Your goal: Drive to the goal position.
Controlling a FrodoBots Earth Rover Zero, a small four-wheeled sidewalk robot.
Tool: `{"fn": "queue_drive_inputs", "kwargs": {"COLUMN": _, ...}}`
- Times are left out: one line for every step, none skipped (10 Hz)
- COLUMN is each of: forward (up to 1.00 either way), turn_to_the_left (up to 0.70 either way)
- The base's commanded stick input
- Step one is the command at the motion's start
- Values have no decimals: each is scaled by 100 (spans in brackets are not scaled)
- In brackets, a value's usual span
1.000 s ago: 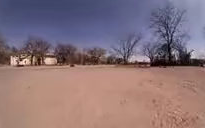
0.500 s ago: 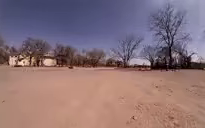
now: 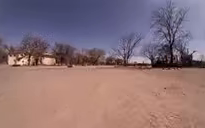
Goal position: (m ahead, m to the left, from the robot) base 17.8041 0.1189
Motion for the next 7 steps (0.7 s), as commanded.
{"fn": "queue_drive_inputs", "kwargs": {"forward": 100, "turn_to_the_left": 0}}
{"fn": "queue_drive_inputs", "kwargs": {"forward": 100, "turn_to_the_left": 0}}
{"fn": "queue_drive_inputs", "kwargs": {"forward": 100, "turn_to_the_left": 0}}
{"fn": "queue_drive_inputs", "kwargs": {"forward": 100, "turn_to_the_left": 0}}
{"fn": "queue_drive_inputs", "kwargs": {"forward": 100, "turn_to_the_left": 0}}
{"fn": "queue_drive_inputs", "kwargs": {"forward": 100, "turn_to_the_left": 0}}
{"fn": "queue_drive_inputs", "kwargs": {"forward": 100, "turn_to_the_left": 0}}
